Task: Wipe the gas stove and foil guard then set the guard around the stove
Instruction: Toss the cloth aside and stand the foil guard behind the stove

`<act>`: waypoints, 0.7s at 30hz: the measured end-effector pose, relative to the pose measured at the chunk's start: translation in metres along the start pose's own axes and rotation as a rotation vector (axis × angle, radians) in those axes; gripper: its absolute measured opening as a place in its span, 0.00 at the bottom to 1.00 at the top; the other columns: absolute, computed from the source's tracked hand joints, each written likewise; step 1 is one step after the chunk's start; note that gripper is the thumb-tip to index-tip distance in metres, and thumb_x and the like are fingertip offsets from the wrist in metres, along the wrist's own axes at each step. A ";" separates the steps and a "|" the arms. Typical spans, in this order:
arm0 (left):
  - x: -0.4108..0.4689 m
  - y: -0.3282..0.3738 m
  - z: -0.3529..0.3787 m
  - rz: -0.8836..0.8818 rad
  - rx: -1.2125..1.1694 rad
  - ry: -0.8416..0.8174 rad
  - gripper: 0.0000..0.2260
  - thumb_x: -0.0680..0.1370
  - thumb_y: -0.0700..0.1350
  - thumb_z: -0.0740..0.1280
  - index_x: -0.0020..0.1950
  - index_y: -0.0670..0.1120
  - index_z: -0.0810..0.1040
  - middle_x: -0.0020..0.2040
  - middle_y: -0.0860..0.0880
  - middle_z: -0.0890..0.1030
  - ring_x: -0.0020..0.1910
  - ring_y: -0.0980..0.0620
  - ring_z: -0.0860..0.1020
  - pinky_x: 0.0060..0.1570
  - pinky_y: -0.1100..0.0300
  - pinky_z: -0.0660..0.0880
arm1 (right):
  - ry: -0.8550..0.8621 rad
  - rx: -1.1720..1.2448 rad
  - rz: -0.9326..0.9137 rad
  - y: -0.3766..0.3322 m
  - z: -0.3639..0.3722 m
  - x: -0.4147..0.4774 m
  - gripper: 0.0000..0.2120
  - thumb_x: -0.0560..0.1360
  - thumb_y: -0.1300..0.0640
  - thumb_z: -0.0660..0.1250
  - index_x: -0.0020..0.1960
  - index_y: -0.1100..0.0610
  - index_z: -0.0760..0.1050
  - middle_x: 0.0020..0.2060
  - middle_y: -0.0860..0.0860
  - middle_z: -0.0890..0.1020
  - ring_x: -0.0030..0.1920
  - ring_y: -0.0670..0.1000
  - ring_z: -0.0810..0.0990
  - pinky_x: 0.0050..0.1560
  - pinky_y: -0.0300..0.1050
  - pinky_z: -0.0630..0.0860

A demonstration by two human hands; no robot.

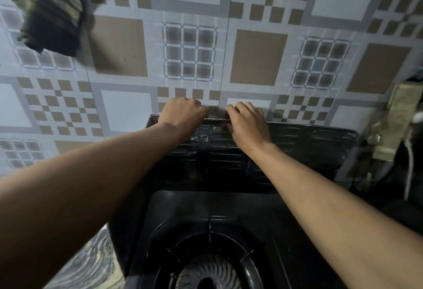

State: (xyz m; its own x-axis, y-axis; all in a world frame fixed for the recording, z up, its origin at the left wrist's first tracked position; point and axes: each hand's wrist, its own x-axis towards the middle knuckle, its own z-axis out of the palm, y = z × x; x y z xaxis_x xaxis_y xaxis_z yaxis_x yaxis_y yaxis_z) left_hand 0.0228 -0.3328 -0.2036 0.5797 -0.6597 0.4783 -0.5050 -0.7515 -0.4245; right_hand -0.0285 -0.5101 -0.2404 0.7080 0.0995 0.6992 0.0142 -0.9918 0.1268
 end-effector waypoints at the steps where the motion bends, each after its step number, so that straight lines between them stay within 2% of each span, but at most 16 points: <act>1: 0.001 0.000 0.000 0.000 0.011 -0.007 0.05 0.79 0.41 0.69 0.54 0.48 0.79 0.45 0.48 0.82 0.37 0.46 0.79 0.31 0.55 0.68 | -0.008 0.002 0.006 0.000 0.000 0.000 0.18 0.69 0.65 0.76 0.56 0.57 0.76 0.47 0.54 0.81 0.49 0.58 0.77 0.48 0.53 0.73; 4: 0.001 -0.003 0.000 -0.006 0.017 -0.014 0.04 0.79 0.40 0.69 0.52 0.48 0.79 0.45 0.48 0.83 0.39 0.45 0.81 0.31 0.55 0.68 | 0.004 0.020 0.013 0.001 0.001 -0.001 0.14 0.70 0.64 0.76 0.53 0.58 0.78 0.45 0.54 0.81 0.47 0.58 0.78 0.47 0.53 0.73; 10: 0.000 -0.009 0.003 -0.023 -0.004 -0.017 0.02 0.78 0.41 0.71 0.49 0.48 0.81 0.40 0.50 0.82 0.34 0.47 0.79 0.29 0.56 0.70 | 0.001 0.040 0.034 0.002 0.001 0.003 0.07 0.74 0.59 0.73 0.51 0.58 0.79 0.46 0.54 0.82 0.47 0.59 0.77 0.46 0.53 0.71; 16: 0.001 -0.008 0.000 0.000 -0.023 -0.005 0.05 0.79 0.37 0.67 0.51 0.46 0.78 0.40 0.50 0.79 0.32 0.48 0.75 0.29 0.56 0.69 | -0.091 0.100 0.025 0.005 -0.009 0.001 0.08 0.76 0.62 0.70 0.54 0.59 0.77 0.49 0.54 0.80 0.50 0.57 0.76 0.47 0.53 0.75; 19: 0.005 0.000 -0.004 0.023 -0.040 0.024 0.10 0.79 0.37 0.66 0.56 0.49 0.79 0.44 0.51 0.81 0.32 0.50 0.73 0.25 0.59 0.63 | -0.119 0.074 0.042 0.015 -0.016 -0.005 0.12 0.74 0.67 0.69 0.55 0.59 0.76 0.49 0.53 0.80 0.50 0.56 0.76 0.44 0.50 0.74; 21: 0.009 0.008 -0.006 0.045 -0.054 0.021 0.09 0.80 0.38 0.65 0.57 0.50 0.78 0.45 0.51 0.81 0.31 0.51 0.72 0.24 0.59 0.60 | -0.127 0.042 0.071 0.025 -0.021 -0.010 0.13 0.73 0.68 0.70 0.55 0.58 0.77 0.50 0.53 0.80 0.51 0.56 0.76 0.44 0.49 0.75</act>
State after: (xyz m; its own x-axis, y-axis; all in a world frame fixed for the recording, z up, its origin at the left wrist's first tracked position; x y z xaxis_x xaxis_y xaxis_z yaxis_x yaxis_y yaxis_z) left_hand 0.0200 -0.3449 -0.1981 0.5422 -0.6924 0.4761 -0.5642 -0.7199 -0.4044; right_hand -0.0505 -0.5340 -0.2294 0.7921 0.0203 0.6101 -0.0116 -0.9988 0.0483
